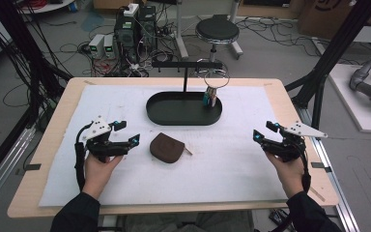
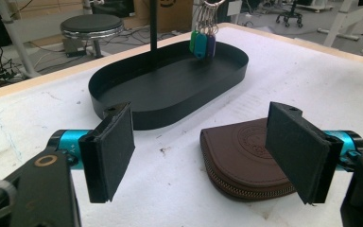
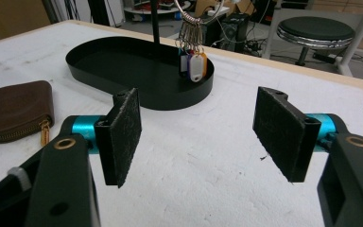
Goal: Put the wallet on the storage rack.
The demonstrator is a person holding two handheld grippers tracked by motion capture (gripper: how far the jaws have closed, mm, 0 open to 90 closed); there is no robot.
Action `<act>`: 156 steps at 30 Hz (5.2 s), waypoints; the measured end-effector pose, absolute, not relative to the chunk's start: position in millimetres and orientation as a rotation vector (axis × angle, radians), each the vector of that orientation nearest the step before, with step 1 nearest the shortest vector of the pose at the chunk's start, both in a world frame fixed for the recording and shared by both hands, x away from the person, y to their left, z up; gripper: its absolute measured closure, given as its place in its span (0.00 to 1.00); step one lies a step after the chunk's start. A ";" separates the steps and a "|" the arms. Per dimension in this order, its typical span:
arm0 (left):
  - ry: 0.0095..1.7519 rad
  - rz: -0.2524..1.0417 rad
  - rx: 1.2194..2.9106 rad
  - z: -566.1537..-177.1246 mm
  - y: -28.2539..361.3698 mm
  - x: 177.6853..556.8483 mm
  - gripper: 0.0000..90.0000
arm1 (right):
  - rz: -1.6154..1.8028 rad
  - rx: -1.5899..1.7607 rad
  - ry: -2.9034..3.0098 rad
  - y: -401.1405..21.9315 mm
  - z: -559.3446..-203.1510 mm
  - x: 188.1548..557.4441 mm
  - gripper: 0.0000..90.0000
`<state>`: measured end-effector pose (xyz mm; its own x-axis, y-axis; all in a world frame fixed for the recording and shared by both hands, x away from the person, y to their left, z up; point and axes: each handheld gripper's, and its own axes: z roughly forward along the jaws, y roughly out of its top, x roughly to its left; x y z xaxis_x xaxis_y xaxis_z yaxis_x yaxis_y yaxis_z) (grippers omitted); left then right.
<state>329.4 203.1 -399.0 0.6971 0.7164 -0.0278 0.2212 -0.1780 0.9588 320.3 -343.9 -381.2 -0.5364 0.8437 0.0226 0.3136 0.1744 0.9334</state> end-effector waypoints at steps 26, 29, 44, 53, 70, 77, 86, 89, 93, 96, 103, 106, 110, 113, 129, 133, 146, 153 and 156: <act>0.902 0.229 1.811 -423.5 169.9 363.4 0.48 | 1.310 1.021 1.979 -335.1 -386.8 324.2 0.37; 0.922 0.226 1.850 -427.1 163.0 367.0 0.49 | 1.307 1.022 1.981 -335.4 -386.9 324.0 0.37; 1.001 0.131 1.857 -433.4 148.2 393.5 0.56 | 1.296 1.008 1.985 -332.5 -386.9 325.4 0.38; 1.063 0.073 1.885 -440.4 146.4 404.3 0.64 | 1.285 0.996 1.995 -332.6 -387.8 325.6 0.38; 0.885 0.029 1.793 -438.4 135.4 385.3 0.93 | 1.288 0.977 2.023 -326.8 -388.5 327.3 0.39; 0.697 0.107 1.740 -423.2 127.1 368.1 0.95 | 1.303 0.970 2.027 -324.8 -387.5 327.4 0.40; 0.448 0.193 1.727 -410.7 123.6 340.5 0.96 | 1.417 0.874 2.116 -304.3 -386.0 327.2 0.40; 0.437 0.197 1.711 -409.6 124.4 338.1 0.96 | 1.440 0.841 2.169 -295.1 -386.7 327.8 0.40; 0.398 0.202 1.669 -404.1 125.1 336.1 0.96 | 1.459 0.747 2.260 -271.8 -389.4 326.4 0.40; 0.366 0.201 1.641 -398.8 122.5 334.0 0.96 | 1.472 0.708 2.322 -262.3 -391.0 325.9 0.40; 0.301 0.187 1.536 -385.7 111.2 328.8 0.96 | 1.551 0.609 2.435 -249.1 -394.6 325.4 0.40; 0.275 0.173 1.507 -382.4 105.1 327.2 0.96 | 1.601 0.595 2.451 -247.7 -394.5 325.7 0.40; 0.251 0.153 1.473 -379.7 98.5 326.0 0.96 | 1.663 0.584 2.494 -245.6 -395.4 326.9 0.40; 0.240 0.145 1.460 -378.5 96.1 325.7 0.96 | 1.684 0.568 2.513 -243.2 -395.9 326.7 0.41; 0.249 0.121 1.526 -378.7 97.7 327.5 0.88 | 1.686 0.441 2.664 -240.0 -388.4 328.6 0.77; 0.278 0.111 1.663 -372.9 99.2 329.3 0.64 | 1.585 0.397 2.687 -242.4 -382.8 327.1 0.78; 0.167 -0.099 1.935 -380.9 83.6 334.3 0.62 | 1.411 0.221 2.801 -232.9 -378.6 319.4 0.78; 0.152 -0.049 1.807 -379.1 89.8 332.9 0.74 | 1.539 0.304 2.695 -241.7 -370.6 320.2 0.62; 0.171 -0.054 1.739 -380.8 92.8 334.0 0.74 | 1.677 0.399 2.606 -248.0 -369.4 323.3 0.56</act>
